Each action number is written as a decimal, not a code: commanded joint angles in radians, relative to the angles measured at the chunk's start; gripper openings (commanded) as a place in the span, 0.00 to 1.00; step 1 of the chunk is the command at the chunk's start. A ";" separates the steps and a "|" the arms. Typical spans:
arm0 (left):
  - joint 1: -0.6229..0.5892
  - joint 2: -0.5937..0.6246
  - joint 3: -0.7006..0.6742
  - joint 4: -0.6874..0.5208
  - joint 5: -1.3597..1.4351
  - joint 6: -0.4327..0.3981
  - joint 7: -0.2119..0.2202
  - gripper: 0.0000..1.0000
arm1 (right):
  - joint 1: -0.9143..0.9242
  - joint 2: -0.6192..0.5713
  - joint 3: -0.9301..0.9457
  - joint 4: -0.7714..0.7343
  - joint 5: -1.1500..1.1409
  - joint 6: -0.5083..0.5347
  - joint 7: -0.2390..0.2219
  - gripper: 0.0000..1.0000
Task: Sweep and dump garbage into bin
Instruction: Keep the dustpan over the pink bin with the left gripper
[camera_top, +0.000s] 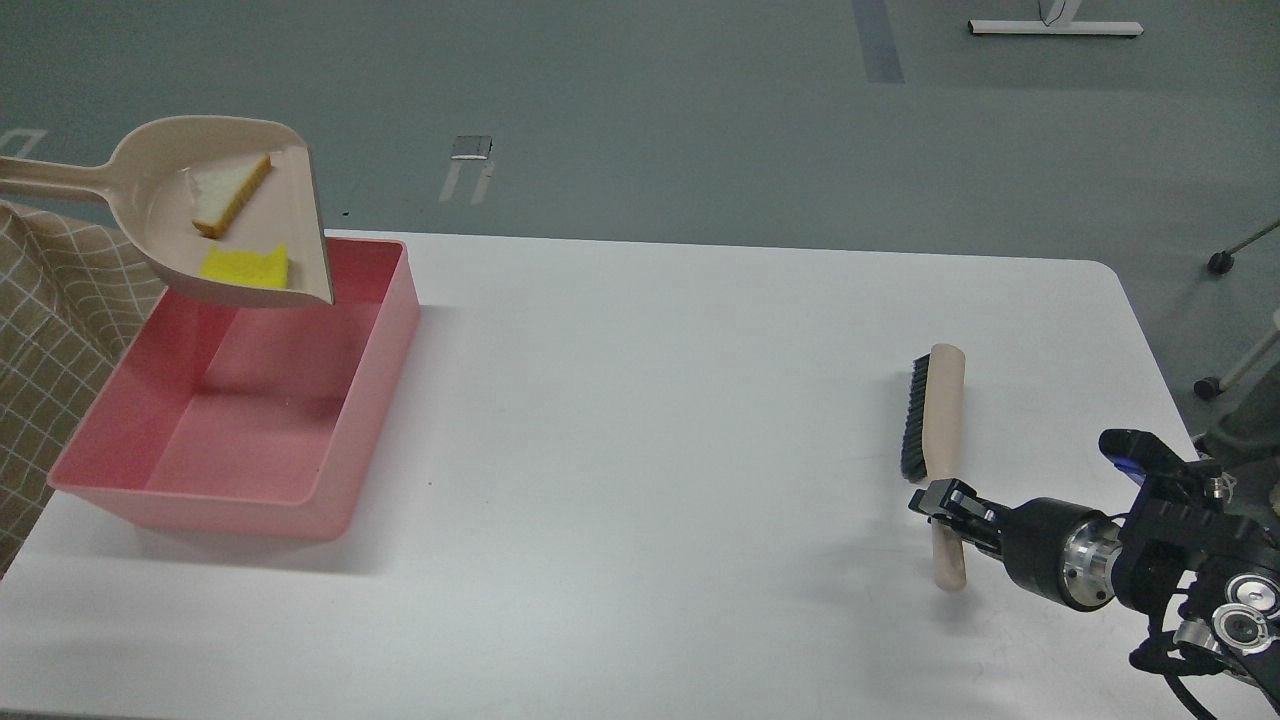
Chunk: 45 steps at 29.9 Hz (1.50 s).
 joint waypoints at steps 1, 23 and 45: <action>0.000 0.001 0.000 0.000 0.007 0.010 0.000 0.00 | 0.000 0.001 0.000 0.000 0.001 0.000 0.000 0.09; -0.014 0.002 0.000 0.000 0.007 0.010 0.000 0.00 | 0.002 0.000 0.003 -0.011 -0.001 0.000 0.000 0.09; -0.015 -0.007 -0.005 0.001 0.011 0.011 0.000 0.00 | 0.008 -0.002 0.003 -0.029 0.001 0.000 0.000 0.09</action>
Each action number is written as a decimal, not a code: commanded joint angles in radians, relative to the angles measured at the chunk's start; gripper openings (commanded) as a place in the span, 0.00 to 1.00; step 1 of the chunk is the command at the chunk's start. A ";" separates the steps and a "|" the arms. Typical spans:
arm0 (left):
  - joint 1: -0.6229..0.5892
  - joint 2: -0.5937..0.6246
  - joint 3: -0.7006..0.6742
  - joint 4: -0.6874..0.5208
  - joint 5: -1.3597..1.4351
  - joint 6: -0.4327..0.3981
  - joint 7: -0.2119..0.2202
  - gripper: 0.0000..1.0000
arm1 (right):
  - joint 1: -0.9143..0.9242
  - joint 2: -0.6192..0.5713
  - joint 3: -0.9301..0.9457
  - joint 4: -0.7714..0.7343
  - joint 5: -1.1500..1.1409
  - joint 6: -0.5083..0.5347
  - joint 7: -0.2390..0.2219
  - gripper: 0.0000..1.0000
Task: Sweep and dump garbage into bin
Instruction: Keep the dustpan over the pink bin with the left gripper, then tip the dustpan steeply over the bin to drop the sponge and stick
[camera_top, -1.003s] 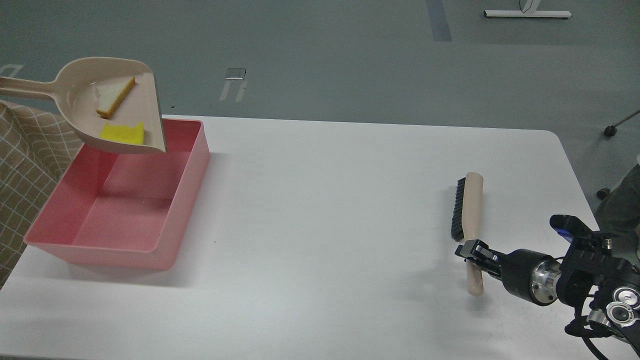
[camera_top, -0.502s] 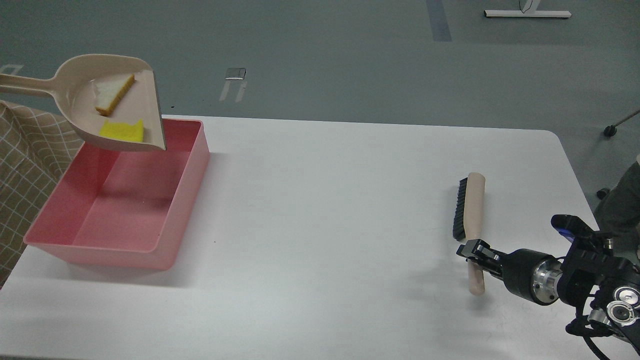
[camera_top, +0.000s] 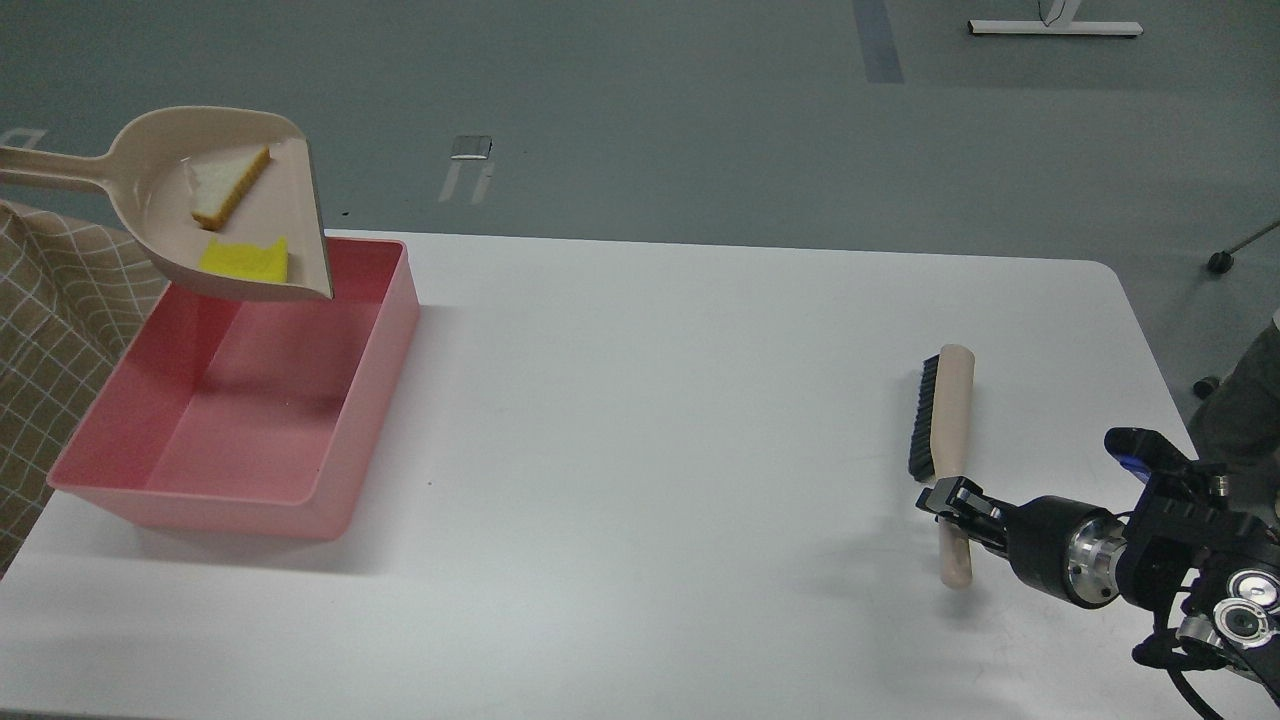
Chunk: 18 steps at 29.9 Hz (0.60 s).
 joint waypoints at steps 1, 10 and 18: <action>0.000 -0.003 -0.004 0.001 0.009 0.001 0.000 0.00 | 0.000 -0.001 0.000 -0.005 0.000 0.000 0.000 0.09; -0.009 0.012 0.002 0.000 0.023 0.001 0.000 0.00 | 0.000 0.000 0.000 -0.016 0.000 0.000 0.000 0.09; 0.005 0.048 0.005 -0.012 0.029 -0.008 0.000 0.00 | 0.002 0.002 0.001 -0.022 0.000 0.000 0.000 0.09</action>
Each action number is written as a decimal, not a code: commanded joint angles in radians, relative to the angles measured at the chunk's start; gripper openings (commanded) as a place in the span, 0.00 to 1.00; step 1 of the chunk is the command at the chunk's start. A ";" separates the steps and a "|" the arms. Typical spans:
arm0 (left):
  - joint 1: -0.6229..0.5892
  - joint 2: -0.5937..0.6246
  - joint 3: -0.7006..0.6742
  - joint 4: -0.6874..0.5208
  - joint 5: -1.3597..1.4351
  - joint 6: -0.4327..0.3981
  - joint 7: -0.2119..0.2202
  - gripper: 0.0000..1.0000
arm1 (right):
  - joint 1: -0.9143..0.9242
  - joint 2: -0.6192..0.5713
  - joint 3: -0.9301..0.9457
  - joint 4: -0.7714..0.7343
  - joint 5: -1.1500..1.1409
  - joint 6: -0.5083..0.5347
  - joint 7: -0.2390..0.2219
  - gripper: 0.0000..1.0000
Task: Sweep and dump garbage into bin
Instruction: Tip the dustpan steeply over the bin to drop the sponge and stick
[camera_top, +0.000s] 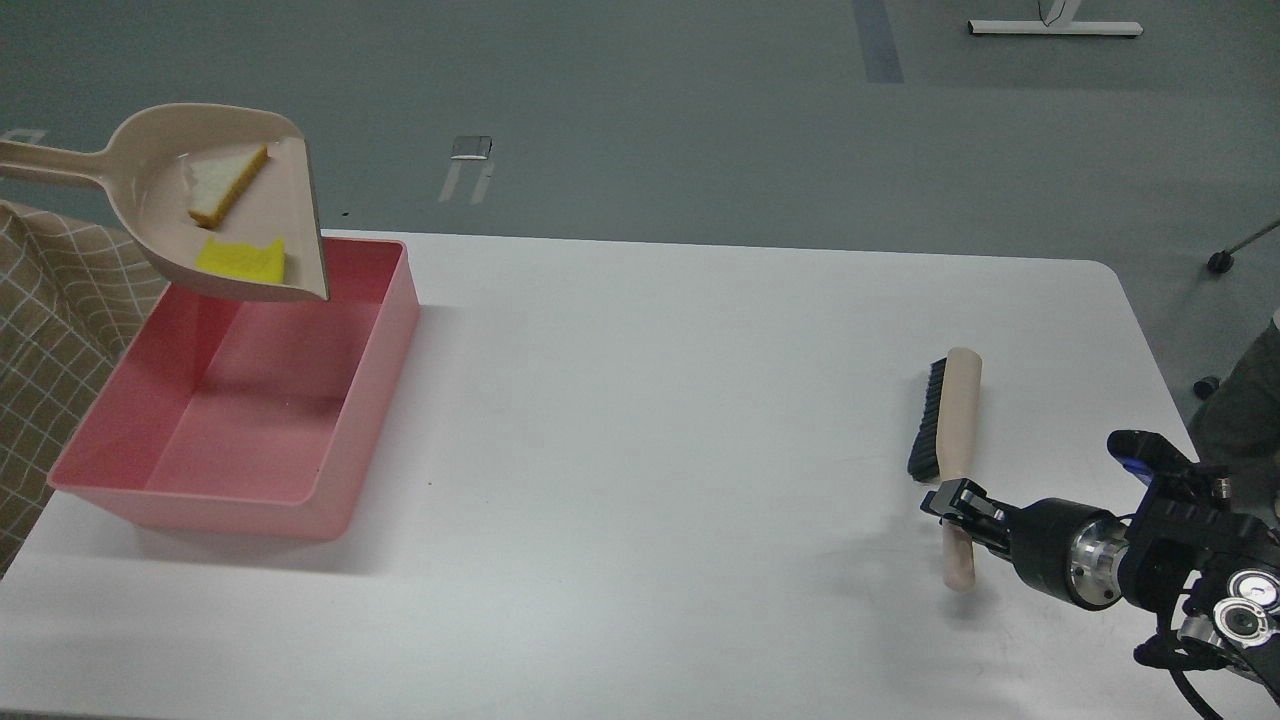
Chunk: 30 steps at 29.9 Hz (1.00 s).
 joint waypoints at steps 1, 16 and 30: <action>0.014 0.036 0.001 -0.007 -0.003 -0.004 0.000 0.00 | 0.001 0.002 0.003 -0.005 0.000 0.000 0.000 0.09; 0.115 0.134 0.003 -0.030 -0.001 -0.030 0.000 0.00 | 0.014 0.000 0.005 -0.023 0.000 0.000 0.000 0.09; 0.151 0.263 0.003 -0.119 0.049 -0.020 0.000 0.00 | 0.015 0.000 0.014 -0.038 0.000 0.000 0.000 0.09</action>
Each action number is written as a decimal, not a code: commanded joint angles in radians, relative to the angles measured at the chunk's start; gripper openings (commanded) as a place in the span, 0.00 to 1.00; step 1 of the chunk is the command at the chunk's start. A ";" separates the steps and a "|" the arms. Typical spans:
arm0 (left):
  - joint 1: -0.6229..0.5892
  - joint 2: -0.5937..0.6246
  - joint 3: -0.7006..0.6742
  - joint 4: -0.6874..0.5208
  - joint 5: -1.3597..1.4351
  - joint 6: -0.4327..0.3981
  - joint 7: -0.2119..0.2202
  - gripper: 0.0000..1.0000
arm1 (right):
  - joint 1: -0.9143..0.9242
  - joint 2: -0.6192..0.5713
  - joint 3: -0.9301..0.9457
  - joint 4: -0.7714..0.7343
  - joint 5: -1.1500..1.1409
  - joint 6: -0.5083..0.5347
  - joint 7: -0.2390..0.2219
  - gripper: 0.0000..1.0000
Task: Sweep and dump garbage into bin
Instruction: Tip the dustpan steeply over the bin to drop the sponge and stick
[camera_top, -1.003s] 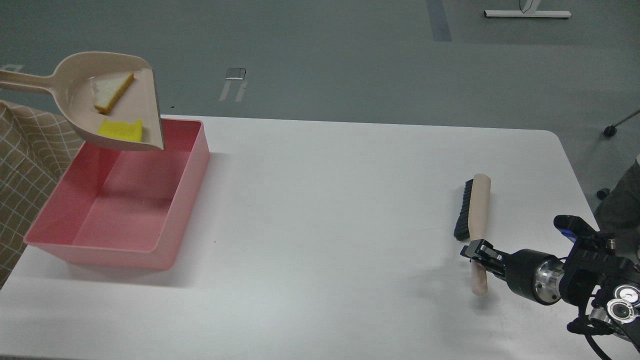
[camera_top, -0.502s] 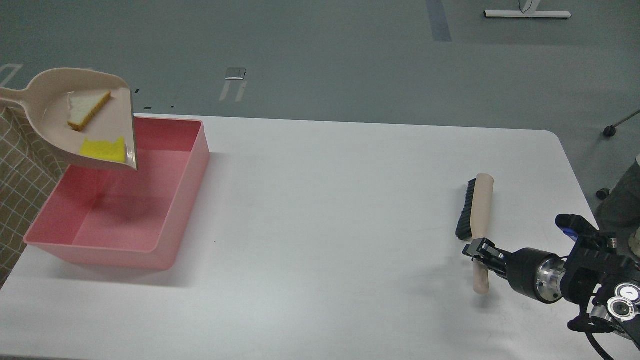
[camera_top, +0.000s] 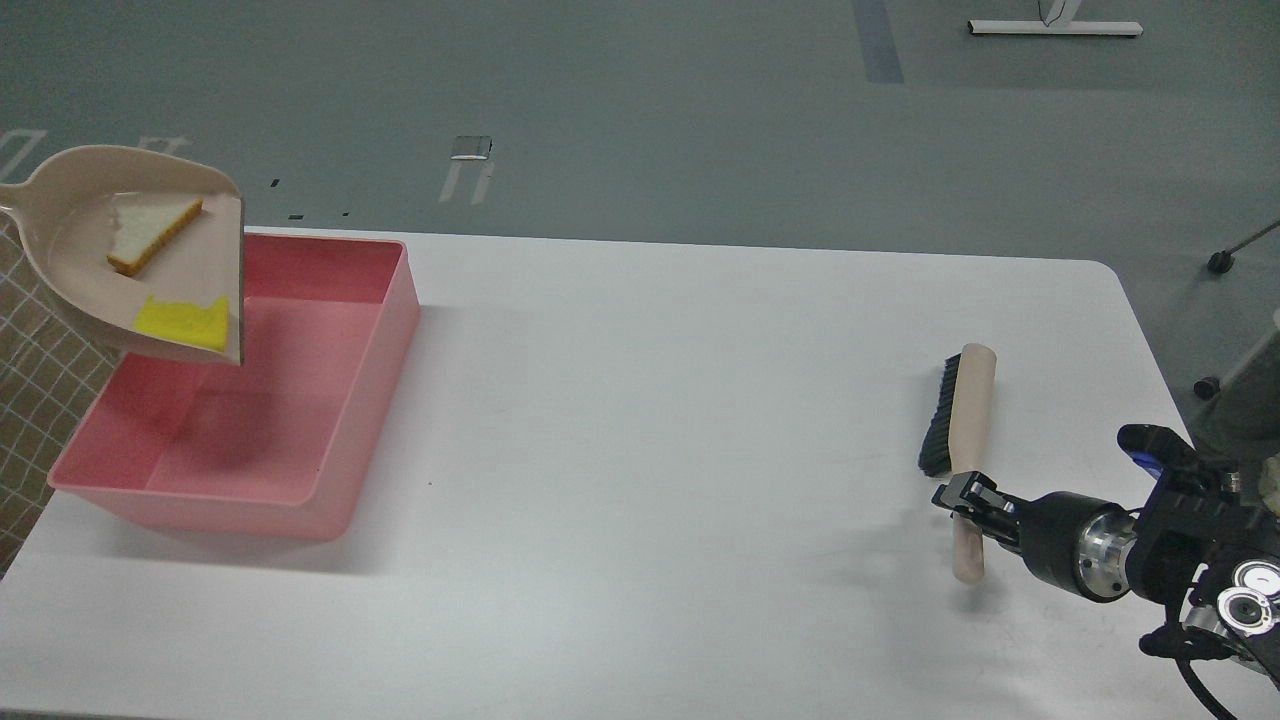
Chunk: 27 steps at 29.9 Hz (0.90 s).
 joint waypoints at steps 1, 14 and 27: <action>0.005 0.026 0.000 -0.009 0.020 0.000 0.000 0.00 | 0.000 0.000 0.001 -0.003 0.000 0.000 0.000 0.09; 0.005 0.046 0.000 -0.079 0.121 0.029 0.000 0.00 | 0.015 0.000 0.001 -0.004 -0.001 0.000 0.000 0.09; 0.005 0.075 -0.001 -0.104 0.218 0.176 0.000 0.00 | 0.014 0.002 0.009 -0.013 -0.001 0.000 0.000 0.09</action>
